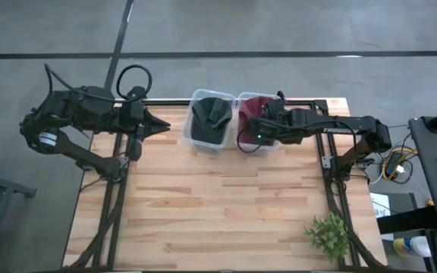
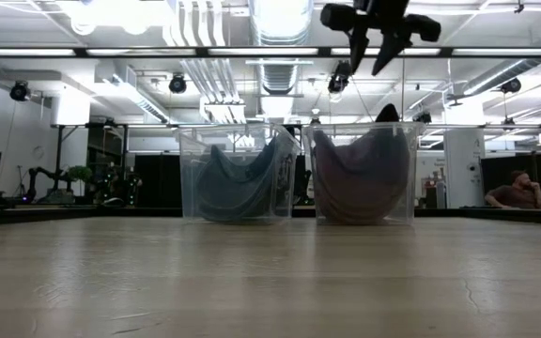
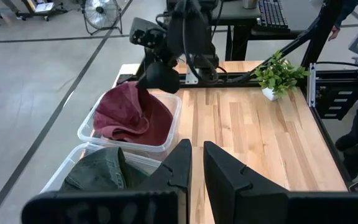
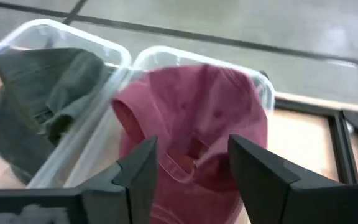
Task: Pick & Place hat
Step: Return to Home Position
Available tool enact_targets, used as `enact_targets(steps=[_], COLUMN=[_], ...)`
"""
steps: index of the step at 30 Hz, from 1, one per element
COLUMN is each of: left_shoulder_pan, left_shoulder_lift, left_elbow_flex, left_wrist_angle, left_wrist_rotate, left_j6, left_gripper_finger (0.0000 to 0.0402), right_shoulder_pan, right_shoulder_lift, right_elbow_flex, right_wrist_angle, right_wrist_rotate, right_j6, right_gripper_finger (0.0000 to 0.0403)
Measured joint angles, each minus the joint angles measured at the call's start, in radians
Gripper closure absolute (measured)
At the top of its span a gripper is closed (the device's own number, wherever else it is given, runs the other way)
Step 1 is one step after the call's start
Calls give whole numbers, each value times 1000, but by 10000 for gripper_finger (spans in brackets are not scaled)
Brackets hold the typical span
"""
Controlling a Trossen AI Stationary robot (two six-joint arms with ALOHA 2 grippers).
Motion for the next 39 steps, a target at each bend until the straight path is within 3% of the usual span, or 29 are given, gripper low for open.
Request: enact_targets(steps=[9,16,23,29,35,39], left_shoulder_pan=[0,0,1,1,2,2], left_shoulder_lift=[1,19,-28,-115,-255,-355], left_elbow_flex=[0,-29,-141,-282,-431,-560], left_wrist_angle=[-11,-67,22,115,195,278], left_wrist_rotate=[0,-2,54,57,151,155], left_j6=[5,12,-4,-46,-115,-175], left_gripper_finger=[367,372,400,401,401,401], right_shoulder_pan=[-12,-6,31,31,42,41], right_shoulder_lift=[0,1,-2,-8,-86,-167], right_elbow_flex=[30,27,-9,-106,-169,-255], right_wrist_angle=[136,259,616,913,963,1004], right_wrist_rotate=[-63,-229,-409,-615,-632,-631], right_j6=[-204,-364,-696,-780,-787,-785], right_gripper_finger=[275,385,395,395,395,395])
